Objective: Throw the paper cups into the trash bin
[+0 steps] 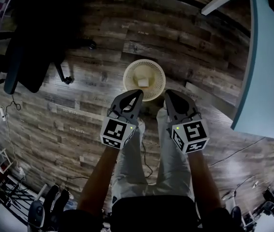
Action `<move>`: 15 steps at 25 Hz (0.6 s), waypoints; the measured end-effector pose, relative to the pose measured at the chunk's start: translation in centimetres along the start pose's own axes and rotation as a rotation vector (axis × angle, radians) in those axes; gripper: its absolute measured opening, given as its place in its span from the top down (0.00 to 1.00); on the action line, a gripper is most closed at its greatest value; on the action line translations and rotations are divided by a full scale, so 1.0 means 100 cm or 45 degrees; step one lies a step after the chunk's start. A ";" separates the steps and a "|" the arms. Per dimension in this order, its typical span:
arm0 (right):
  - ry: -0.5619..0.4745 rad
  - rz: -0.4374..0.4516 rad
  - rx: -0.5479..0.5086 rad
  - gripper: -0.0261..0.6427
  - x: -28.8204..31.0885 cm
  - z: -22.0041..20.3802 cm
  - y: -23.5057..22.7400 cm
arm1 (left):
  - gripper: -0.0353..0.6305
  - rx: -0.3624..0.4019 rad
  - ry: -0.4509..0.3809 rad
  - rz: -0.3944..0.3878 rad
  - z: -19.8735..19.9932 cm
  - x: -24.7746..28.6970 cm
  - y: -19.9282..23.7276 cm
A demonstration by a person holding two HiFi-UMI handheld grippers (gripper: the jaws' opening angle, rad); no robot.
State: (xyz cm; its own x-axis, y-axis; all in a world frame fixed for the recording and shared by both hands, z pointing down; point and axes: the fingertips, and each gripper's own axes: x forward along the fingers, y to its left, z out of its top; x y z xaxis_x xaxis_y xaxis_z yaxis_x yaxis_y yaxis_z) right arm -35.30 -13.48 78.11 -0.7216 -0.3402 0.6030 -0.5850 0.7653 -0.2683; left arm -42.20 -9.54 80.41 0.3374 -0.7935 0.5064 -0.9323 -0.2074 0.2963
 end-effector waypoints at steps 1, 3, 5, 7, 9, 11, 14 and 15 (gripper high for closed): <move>-0.010 0.002 -0.001 0.95 -0.005 0.007 0.003 | 0.93 0.008 -0.004 0.004 0.006 -0.007 0.000; -0.027 0.007 -0.006 0.95 -0.016 0.021 0.009 | 0.93 0.003 -0.027 0.011 0.020 -0.020 -0.001; -0.043 0.010 -0.013 0.95 -0.027 0.032 0.017 | 0.93 -0.001 -0.063 0.020 0.035 -0.035 -0.004; -0.060 0.009 -0.024 0.95 -0.038 0.045 0.024 | 0.93 0.002 -0.103 0.024 0.051 -0.050 -0.010; -0.082 0.008 -0.029 0.96 -0.048 0.059 0.033 | 0.93 0.006 -0.139 0.022 0.068 -0.064 -0.018; -0.104 0.010 -0.031 0.95 -0.058 0.074 0.041 | 0.93 0.009 -0.173 0.015 0.084 -0.078 -0.027; -0.142 0.018 -0.038 0.95 -0.070 0.098 0.052 | 0.93 0.022 -0.227 0.002 0.108 -0.097 -0.039; -0.157 0.022 -0.040 0.95 -0.073 0.106 0.055 | 0.93 0.028 -0.244 0.000 0.115 -0.103 -0.041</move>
State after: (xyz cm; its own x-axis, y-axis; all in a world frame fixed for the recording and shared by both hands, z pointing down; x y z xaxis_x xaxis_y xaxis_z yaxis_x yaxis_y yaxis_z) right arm -37.18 -12.55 64.22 -0.7728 -0.3899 0.5007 -0.5614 0.7879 -0.2529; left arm -43.37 -7.05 64.66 0.3086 -0.8873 0.3426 -0.9356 -0.2183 0.2775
